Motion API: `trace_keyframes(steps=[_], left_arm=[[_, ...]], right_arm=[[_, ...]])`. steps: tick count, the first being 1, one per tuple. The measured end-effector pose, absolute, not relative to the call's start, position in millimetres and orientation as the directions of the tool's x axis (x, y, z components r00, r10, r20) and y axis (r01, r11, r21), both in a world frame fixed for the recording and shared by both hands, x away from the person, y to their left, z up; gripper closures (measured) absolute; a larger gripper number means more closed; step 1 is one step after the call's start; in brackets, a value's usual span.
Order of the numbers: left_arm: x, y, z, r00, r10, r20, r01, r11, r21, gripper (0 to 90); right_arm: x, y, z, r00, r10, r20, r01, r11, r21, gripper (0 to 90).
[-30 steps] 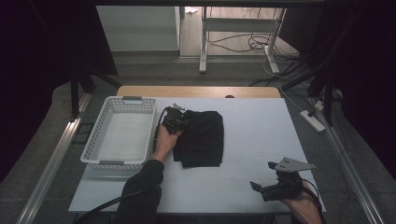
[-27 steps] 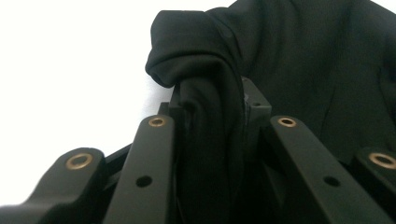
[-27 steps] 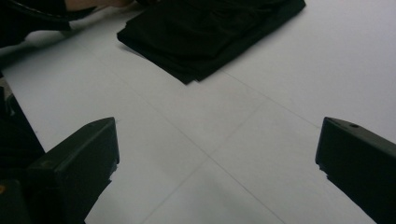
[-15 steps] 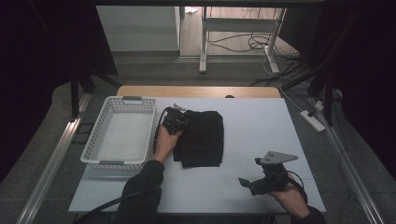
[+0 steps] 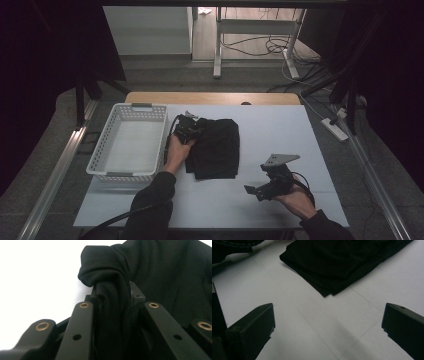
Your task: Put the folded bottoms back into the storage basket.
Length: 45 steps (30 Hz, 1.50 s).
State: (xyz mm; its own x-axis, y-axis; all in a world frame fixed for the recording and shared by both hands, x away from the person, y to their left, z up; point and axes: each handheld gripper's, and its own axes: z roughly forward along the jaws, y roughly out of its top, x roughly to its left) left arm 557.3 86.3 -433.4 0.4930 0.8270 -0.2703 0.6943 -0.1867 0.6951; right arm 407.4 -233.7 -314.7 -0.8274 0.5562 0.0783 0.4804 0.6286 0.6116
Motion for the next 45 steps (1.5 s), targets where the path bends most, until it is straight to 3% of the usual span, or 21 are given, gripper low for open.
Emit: trace_keyframes(steps=[14, 29, 39, 45], left_arm=[[557, 86, -433, 0.493, 0.828, -0.267, 0.693, -0.188, 0.696, 72.7], [557, 86, -433, 0.494, 0.829, -0.262, 0.692, -0.193, 0.696, 72.7], [557, 86, -433, 0.494, 0.83, -0.26, 0.691, -0.193, 0.696, 72.6], [557, 86, -433, 0.494, 0.83, -0.26, 0.692, -0.193, 0.696, 72.6]], right_arm=[[438, -202, -330, -0.848, 0.519, 0.108, 0.479, 0.662, 0.576, 0.0], [460, -161, -351, -0.897, 0.43, 0.101, 0.411, 0.73, 0.546, 0.0], [468, -139, -368, -0.923, 0.377, 0.071, 0.357, 0.777, 0.518, 0.0], [465, -132, -383, -0.95, 0.312, -0.029, 0.263, 0.844, 0.467, 0.0]])
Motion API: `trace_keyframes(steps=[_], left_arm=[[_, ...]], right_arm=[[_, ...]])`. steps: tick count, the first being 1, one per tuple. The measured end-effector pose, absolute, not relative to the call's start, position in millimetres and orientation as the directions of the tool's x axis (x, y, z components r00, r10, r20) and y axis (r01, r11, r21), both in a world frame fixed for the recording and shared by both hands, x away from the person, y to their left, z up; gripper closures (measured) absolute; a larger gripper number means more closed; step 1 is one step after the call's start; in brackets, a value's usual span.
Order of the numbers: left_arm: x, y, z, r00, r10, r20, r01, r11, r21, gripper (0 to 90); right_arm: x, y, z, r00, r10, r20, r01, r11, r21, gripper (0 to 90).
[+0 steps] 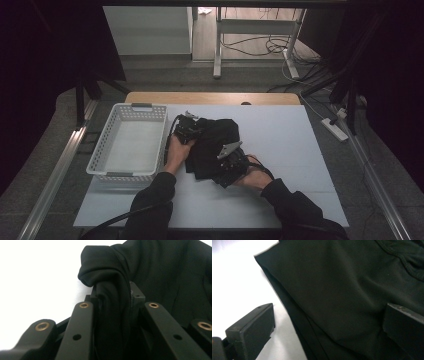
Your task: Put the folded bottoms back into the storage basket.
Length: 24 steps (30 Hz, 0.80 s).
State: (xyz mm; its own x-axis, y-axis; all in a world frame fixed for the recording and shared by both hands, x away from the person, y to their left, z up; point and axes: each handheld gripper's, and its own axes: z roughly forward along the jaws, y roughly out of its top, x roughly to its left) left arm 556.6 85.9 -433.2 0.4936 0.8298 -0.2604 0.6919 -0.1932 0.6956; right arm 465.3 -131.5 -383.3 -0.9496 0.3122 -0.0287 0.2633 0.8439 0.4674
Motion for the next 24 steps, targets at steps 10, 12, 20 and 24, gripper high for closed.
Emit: trace_keyframes(steps=[10, 12, 20, 24], left_arm=[[555, 83, -432, 0.492, 0.838, -0.236, 0.683, -0.204, 0.701, 72.5], [555, 83, -432, 0.491, 0.84, -0.23, 0.682, -0.206, 0.701, 72.5], [556, 84, -433, 0.482, 0.838, -0.258, 0.693, -0.184, 0.697, 72.9], [555, 84, -433, 0.479, 0.837, -0.262, 0.694, -0.178, 0.698, 73.5]], right_arm=[[474, -138, -376, -0.943, 0.321, -0.091, 0.244, 0.849, 0.469, 41.1], [476, -139, -374, -0.938, 0.333, -0.095, 0.252, 0.845, 0.472, 50.9], [486, -144, -373, -0.92, 0.384, -0.081, 0.297, 0.816, 0.497, 76.7], [485, -142, -372, -0.919, 0.385, -0.085, 0.298, 0.819, 0.49, 79.3]])
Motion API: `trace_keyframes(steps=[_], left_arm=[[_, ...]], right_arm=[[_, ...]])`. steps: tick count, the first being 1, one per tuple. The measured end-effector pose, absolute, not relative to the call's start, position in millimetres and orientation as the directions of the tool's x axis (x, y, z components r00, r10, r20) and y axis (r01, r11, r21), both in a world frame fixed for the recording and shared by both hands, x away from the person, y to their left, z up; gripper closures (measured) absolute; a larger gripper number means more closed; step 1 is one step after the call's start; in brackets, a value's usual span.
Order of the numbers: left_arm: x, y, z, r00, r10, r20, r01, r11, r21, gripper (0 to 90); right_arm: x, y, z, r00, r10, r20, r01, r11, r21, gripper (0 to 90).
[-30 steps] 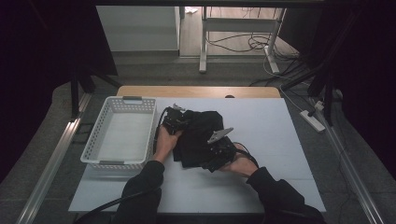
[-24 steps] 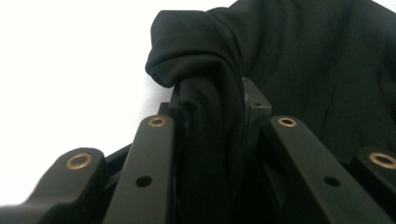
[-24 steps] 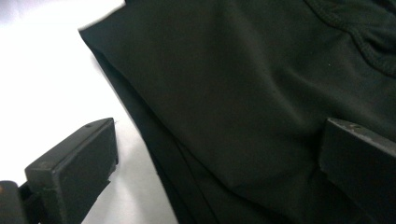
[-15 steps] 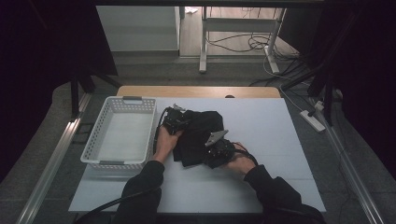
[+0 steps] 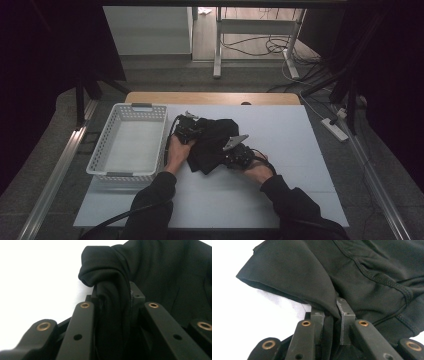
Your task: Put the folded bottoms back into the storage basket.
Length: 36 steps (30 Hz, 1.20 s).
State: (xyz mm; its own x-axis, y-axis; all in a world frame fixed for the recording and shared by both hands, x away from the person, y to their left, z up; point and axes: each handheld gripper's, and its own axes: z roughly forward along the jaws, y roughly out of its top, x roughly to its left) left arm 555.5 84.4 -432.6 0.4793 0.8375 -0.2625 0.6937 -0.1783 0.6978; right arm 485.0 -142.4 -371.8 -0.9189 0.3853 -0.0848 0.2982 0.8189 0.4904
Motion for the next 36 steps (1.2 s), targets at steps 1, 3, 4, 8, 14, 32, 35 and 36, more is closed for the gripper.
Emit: trace_keyframes(steps=[1, 3, 4, 8, 14, 32, 35, 36], left_arm=[[555, 84, -432, 0.477, 0.838, -0.266, 0.695, -0.175, 0.697, 73.7], [555, 84, -432, 0.472, 0.838, -0.275, 0.699, -0.166, 0.695, 73.9], [555, 84, -432, 0.469, 0.838, -0.281, 0.702, -0.16, 0.694, 74.0], [555, 83, -429, 0.471, 0.837, -0.278, 0.7, -0.163, 0.695, 74.9], [556, 84, -417, 0.485, 0.83, -0.276, 0.687, -0.166, 0.708, 75.7], [558, 93, -379, 0.514, 0.821, -0.247, 0.646, -0.181, 0.741, 75.8], [557, 95, -373, 0.518, 0.822, -0.237, 0.639, -0.188, 0.746, 75.8], [557, 96, -370, 0.519, 0.822, -0.234, 0.636, -0.188, 0.748, 75.8]], right_arm=[[486, -143, -371, -0.919, 0.387, -0.079, 0.302, 0.818, 0.49, 79.8], [486, -143, -370, -0.92, 0.385, -0.069, 0.304, 0.816, 0.491, 80.3], [486, -143, -370, -0.921, 0.384, -0.068, 0.303, 0.815, 0.493, 80.5], [485, -143, -368, -0.927, 0.369, -0.06, 0.295, 0.821, 0.489, 81.1], [485, -143, -364, -0.927, 0.374, -0.019, 0.314, 0.804, 0.504, 81.4], [483, -143, -341, -0.92, 0.388, 0.055, 0.345, 0.732, 0.588, 81.7], [482, -144, -337, -0.919, 0.39, 0.066, 0.348, 0.718, 0.602, 81.7], [482, -144, -336, -0.918, 0.39, 0.068, 0.349, 0.716, 0.605, 81.8]])
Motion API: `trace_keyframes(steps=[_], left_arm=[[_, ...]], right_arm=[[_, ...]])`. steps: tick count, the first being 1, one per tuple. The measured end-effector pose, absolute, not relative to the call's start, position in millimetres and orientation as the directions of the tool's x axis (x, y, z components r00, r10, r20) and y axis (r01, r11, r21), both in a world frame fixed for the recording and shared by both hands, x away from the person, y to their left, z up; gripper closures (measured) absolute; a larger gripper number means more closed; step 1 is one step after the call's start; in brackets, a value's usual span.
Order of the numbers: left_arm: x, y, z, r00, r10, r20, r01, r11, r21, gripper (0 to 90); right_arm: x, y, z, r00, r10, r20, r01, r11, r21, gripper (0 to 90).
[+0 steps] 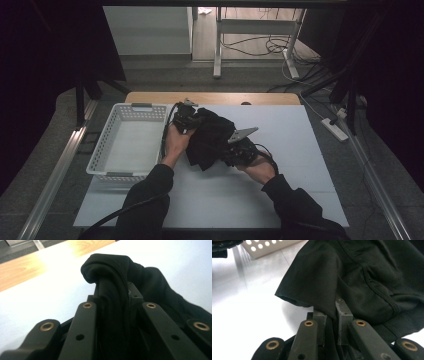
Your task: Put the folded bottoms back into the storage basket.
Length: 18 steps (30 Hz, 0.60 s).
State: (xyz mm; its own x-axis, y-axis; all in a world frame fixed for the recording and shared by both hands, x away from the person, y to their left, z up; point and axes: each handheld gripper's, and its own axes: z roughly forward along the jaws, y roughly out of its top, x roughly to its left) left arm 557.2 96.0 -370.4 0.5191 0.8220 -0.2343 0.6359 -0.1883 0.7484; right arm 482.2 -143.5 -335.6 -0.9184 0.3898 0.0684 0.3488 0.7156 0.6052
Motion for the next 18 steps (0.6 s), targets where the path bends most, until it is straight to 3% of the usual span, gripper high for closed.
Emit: trace_keyframes(steps=[18], left_arm=[[559, 123, -340, 0.519, 0.818, -0.247, 0.621, -0.163, 0.767, 75.7]], right_arm=[[484, -127, -310, -0.927, 0.362, 0.1, 0.334, 0.67, 0.663, 81.8]])
